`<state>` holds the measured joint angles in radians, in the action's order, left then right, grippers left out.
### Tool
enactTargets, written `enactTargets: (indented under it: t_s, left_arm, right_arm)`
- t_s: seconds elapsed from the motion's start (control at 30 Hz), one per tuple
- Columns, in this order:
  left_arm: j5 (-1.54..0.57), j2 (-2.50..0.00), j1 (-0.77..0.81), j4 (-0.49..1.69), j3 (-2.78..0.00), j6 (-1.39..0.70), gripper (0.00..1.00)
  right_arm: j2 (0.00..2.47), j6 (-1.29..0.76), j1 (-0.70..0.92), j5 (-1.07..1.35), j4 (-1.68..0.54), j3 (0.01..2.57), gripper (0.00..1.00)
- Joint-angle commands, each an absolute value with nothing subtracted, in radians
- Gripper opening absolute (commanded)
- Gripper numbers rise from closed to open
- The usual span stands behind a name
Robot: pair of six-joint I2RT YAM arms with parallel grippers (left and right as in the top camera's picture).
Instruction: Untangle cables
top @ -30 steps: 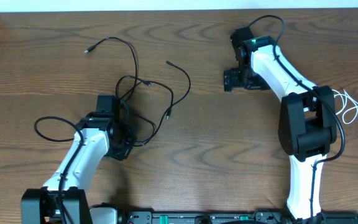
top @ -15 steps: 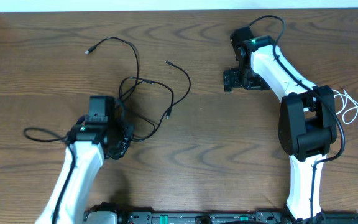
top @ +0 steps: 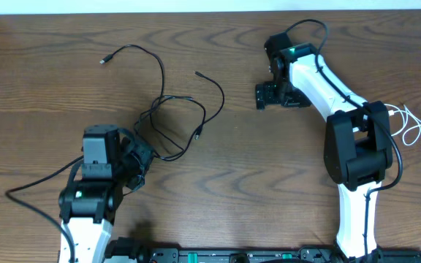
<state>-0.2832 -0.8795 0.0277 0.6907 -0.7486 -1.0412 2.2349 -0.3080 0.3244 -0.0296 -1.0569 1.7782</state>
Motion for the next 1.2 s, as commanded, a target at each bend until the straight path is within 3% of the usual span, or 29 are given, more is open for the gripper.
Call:
enactTargets:
  t_s: [0.0,0.4,0.73,0.87,1.03,1.17]
  left_arm:
    - [-0.302,-0.827,0.023,0.674,-0.776,-1.022,0.08]
    - [-0.449,-0.744,0.023,0.571,-0.776,-1.019,0.08]
    - [-0.593,-0.772,0.068,0.583,-0.773,-0.683,0.08]
    - [-0.599,-0.802,0.110,0.609,-0.773,-0.546,0.08]
    - [-0.599,-0.859,0.162,0.624,-0.772,-0.402,0.07]
    - [-0.601,-0.923,0.198,0.626,-0.772,-0.384,0.07]
  right_arm:
    - [2.243,-0.326,0.354,-0.015,-1.053,1.784,0.99]
    - [2.243,-0.325,0.451,-0.015,-1.030,1.784,0.99]
    - [2.243,-0.314,0.487,-0.017,-1.042,1.784,0.99]
    - [2.243,-0.277,0.481,0.093,-1.048,1.784,0.99]
    - [2.243,-0.048,0.447,0.439,-1.056,1.784,0.99]
    - [2.243,0.048,0.418,0.580,-1.080,1.784,0.99]
